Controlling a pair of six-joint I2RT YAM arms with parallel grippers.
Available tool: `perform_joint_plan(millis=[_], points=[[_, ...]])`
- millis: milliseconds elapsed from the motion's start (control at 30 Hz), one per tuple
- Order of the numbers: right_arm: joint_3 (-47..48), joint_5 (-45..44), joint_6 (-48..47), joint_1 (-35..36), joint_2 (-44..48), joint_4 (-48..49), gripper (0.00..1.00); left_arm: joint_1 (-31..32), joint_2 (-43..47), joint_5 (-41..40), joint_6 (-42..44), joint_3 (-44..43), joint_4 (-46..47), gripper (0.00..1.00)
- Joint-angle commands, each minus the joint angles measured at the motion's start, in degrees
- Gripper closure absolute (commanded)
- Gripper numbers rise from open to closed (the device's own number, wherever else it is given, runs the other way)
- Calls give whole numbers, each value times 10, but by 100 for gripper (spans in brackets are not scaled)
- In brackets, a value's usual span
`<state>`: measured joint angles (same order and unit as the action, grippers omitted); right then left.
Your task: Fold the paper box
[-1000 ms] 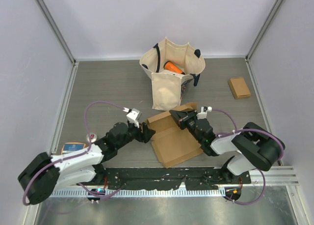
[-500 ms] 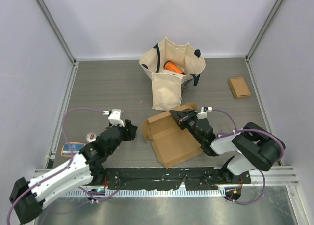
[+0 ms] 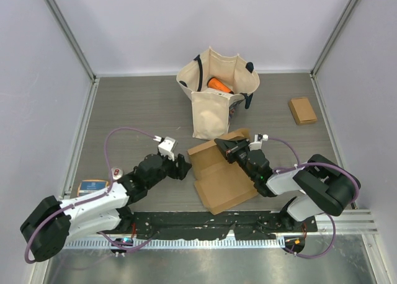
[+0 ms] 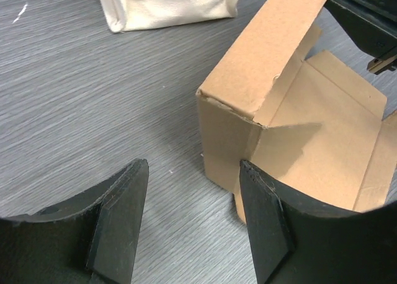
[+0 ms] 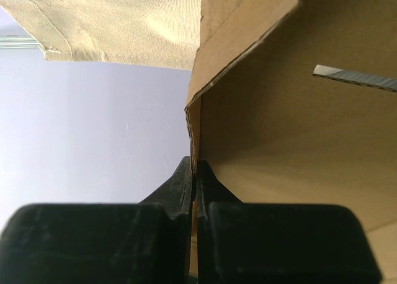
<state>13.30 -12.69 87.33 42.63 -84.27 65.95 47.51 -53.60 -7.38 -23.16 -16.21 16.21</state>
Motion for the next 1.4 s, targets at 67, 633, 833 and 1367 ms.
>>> perform_joint_plan(millis=[67, 633, 833, 1367], points=[[9, -6, 0, 10, 1, 21, 99, 0, -44, 40, 20, -11, 107, 34], [-38, -44, -16, 44, 20, 65, 99, 20, -74, 5, 16, 2, 161, 32], [-59, -63, -11, 64, 9, 102, 99, 32, -82, -18, 36, 2, 160, 43], [-56, -167, 21, 137, 5, 96, 99, 214, -323, -608, -17, -153, 21, 100]])
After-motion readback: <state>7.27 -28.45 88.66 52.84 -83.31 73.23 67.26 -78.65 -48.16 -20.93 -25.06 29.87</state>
